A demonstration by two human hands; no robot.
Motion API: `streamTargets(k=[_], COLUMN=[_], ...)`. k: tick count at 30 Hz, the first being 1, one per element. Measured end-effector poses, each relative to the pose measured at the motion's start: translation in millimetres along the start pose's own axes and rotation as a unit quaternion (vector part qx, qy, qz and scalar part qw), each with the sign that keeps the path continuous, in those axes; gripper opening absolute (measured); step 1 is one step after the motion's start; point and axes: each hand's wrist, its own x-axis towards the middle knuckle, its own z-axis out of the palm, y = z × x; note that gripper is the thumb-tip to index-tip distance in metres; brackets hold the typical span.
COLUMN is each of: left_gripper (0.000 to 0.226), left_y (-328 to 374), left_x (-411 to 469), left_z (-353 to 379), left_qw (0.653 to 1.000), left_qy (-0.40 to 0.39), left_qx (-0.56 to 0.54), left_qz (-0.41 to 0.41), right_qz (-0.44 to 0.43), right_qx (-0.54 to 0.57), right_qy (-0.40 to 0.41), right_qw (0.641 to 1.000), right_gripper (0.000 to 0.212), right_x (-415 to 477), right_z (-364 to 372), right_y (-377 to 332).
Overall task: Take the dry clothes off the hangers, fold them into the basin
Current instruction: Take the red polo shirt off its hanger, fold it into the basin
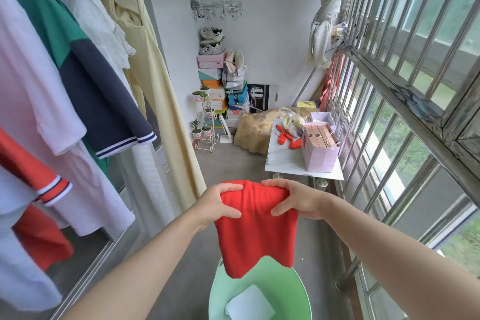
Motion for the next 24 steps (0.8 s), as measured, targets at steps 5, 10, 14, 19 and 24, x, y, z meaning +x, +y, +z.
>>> streamTargets(k=[5,10,14,19,24], left_gripper=[0.071,0.07,0.061,0.049,0.036], left_y=[-4,-3,-4,-1,-4], left_x=[4,4,4,2,4], left_z=[-1,0,1,-1,-16], left_qw=[0.992,0.957,0.933,0.931,0.959], left_qy=[0.004,0.018,0.054,0.069,0.038], left_qx=[0.122,0.273,0.335,0.34,0.273], left_qz=[0.039,0.096,0.12,0.114,0.069], right_qz=[-0.045,-0.074,-0.069,-0.065,-0.049], right_qx=[-0.313,-0.36,-0.356,-0.343,-0.177], right_qy=[0.085,0.157,0.166,0.177,0.125], right_qw=[0.945,0.917,0.917,0.92,0.975], right_gripper=[0.067,0.058,0.054,0.04,0.017], right_x=[7,8,8,9,5], right_z=[-2,-5,-6,-7,-13], right_y=[7,9,8,9,18])
